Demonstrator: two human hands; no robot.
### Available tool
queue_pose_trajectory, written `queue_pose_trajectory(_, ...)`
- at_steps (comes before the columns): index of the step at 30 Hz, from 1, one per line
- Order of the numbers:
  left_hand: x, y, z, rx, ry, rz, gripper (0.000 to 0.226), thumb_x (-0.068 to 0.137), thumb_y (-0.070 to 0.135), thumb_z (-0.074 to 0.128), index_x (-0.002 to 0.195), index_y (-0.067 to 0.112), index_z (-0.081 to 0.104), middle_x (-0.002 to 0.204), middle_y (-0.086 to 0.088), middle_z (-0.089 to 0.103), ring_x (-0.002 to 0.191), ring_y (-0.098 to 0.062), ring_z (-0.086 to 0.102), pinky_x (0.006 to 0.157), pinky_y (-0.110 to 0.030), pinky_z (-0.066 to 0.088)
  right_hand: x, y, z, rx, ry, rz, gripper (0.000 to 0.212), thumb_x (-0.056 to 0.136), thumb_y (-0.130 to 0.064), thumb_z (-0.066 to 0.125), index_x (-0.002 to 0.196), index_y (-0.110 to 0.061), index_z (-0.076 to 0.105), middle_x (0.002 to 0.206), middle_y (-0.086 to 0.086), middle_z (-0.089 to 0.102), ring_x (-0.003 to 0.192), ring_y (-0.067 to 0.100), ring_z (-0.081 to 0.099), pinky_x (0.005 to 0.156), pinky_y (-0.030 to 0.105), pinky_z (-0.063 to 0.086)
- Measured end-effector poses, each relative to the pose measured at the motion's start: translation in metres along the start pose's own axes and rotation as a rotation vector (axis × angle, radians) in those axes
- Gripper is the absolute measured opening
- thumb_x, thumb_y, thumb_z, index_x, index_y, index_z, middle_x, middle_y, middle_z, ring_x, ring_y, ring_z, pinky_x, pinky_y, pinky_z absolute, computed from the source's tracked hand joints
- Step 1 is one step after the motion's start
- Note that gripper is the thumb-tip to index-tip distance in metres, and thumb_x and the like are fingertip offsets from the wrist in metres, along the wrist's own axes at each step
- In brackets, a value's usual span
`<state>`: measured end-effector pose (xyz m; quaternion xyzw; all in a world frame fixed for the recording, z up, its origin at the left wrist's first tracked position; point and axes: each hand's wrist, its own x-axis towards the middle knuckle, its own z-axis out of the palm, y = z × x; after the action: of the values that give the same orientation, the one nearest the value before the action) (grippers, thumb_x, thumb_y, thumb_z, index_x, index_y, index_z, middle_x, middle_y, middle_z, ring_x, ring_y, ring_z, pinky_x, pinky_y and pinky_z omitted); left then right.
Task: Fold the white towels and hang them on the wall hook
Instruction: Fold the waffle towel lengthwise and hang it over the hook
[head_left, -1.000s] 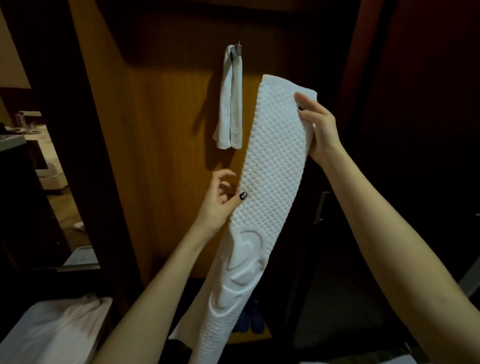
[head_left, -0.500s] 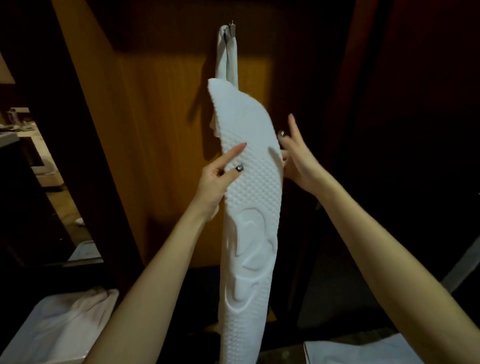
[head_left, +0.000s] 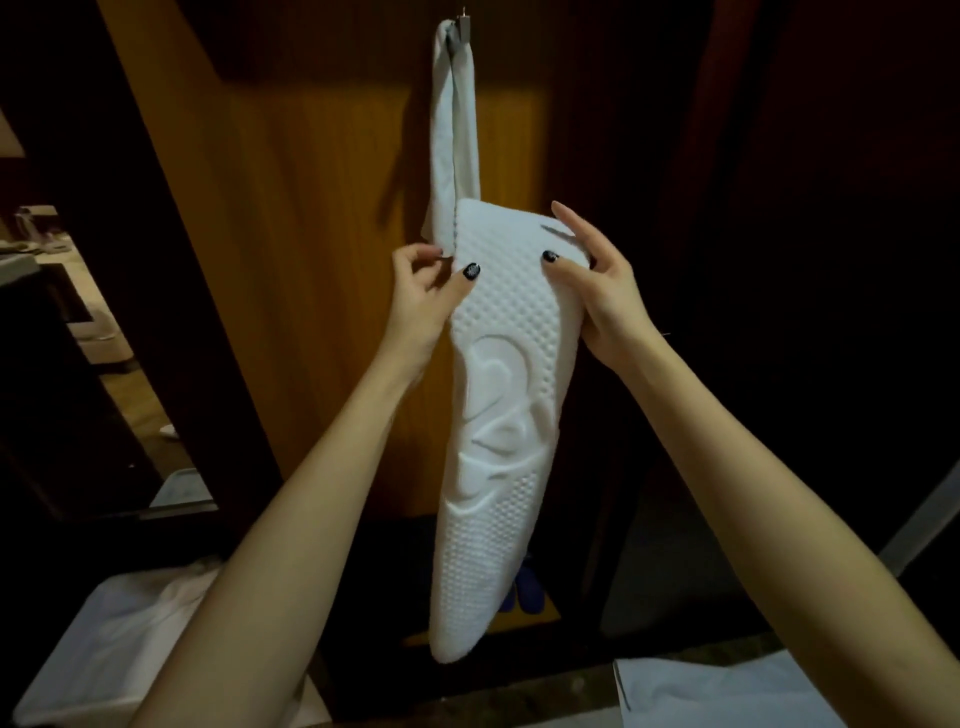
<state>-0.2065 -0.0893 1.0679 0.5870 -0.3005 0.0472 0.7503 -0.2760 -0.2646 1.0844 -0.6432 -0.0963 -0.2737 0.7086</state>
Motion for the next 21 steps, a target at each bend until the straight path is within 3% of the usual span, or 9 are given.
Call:
queue_pose_trajectory(4,-0.035,-0.038,-0.008,0.172,-0.001,0.015,0.025,0.084,0.006,0.068,0.091,0.021,0.049,0.088,0.007,0.061,0.075,0.009,0.058,0.068,-0.010,0.045,0.018,-0.012,0.002,-0.018,0.047,-0.034,0.036,0.089,-0.004,0.061,0.119,-0.024,0.064,0.111,-0.003,0.070,0.096,0.018,0.070,0.076,0.030,0.057)
queue_pose_trajectory(9,-0.047,-0.052,-0.008,0.281,-0.020,-0.044,0.024,0.077,0.024,0.078,0.085,0.027,0.056,0.092,0.013,0.064,0.081,0.008,0.060,0.069,-0.010,0.046,0.030,-0.023,0.005,-0.029,0.019,-0.021,0.038,0.087,-0.004,0.062,0.117,-0.026,0.065,0.123,0.005,0.063,0.096,0.021,0.070,0.074,0.030,0.057)
queue_pose_trajectory(11,-0.042,-0.050,-0.004,0.365,-0.004,-0.049,0.028,0.074,0.030,0.080,0.075,0.024,0.052,0.085,0.014,0.061,0.073,0.007,0.057,0.063,-0.012,0.043,0.033,-0.027,0.006,-0.042,0.006,-0.018,0.038,0.087,-0.003,0.061,0.116,-0.026,0.065,0.123,0.004,0.062,0.094,0.020,0.071,0.072,0.030,0.057)
queue_pose_trajectory(13,-0.041,-0.047,0.001,0.501,0.085,0.025,0.040,0.075,0.032,0.078,0.064,0.020,0.042,0.079,0.008,0.051,0.066,0.001,0.045,0.058,-0.019,0.034,0.034,-0.032,0.005,-0.045,0.002,-0.009,0.037,0.086,-0.003,0.061,0.115,-0.027,0.066,0.120,0.001,0.064,0.093,0.018,0.071,0.073,0.030,0.057)
queue_pose_trajectory(15,-0.045,-0.044,0.007,0.592,0.180,0.137,0.039,0.079,0.030,0.075,0.066,0.017,0.040,0.087,0.006,0.043,0.070,-0.003,0.038,0.061,-0.017,0.033,0.036,-0.035,0.003,-0.048,0.019,-0.002,0.037,0.087,-0.004,0.060,0.114,-0.027,0.066,0.118,0.000,0.064,0.094,0.018,0.070,0.074,0.031,0.057)
queue_pose_trajectory(17,-0.054,-0.044,0.012,0.609,0.235,0.203,0.037,0.081,0.027,0.073,0.069,0.013,0.041,0.082,0.003,0.044,0.068,-0.008,0.038,0.061,-0.021,0.034,0.037,-0.037,0.003,-0.040,0.034,-0.001,0.036,0.087,-0.003,0.059,0.114,-0.027,0.066,0.117,-0.003,0.064,0.096,0.019,0.069,0.077,0.033,0.057)
queue_pose_trajectory(20,-0.067,-0.046,0.019,0.469,0.155,0.083,0.042,0.082,0.026,0.073,0.069,0.002,0.040,0.067,-0.017,0.050,0.060,-0.022,0.042,0.057,-0.042,0.038,0.039,-0.037,0.004,-0.024,0.049,0.009,0.034,0.090,-0.004,0.058,0.113,-0.027,0.064,0.116,-0.003,0.063,0.095,0.018,0.068,0.077,0.032,0.057)
queue_pose_trajectory(21,-0.071,-0.047,0.019,0.435,0.143,0.070,0.044,0.082,0.024,0.074,0.068,0.000,0.040,0.066,-0.020,0.049,0.060,-0.022,0.041,0.057,-0.043,0.037,0.039,-0.036,0.004,-0.020,0.047,0.017,0.033,0.090,-0.004,0.057,0.114,-0.027,0.063,0.118,-0.002,0.062,0.096,0.017,0.067,0.077,0.031,0.057)
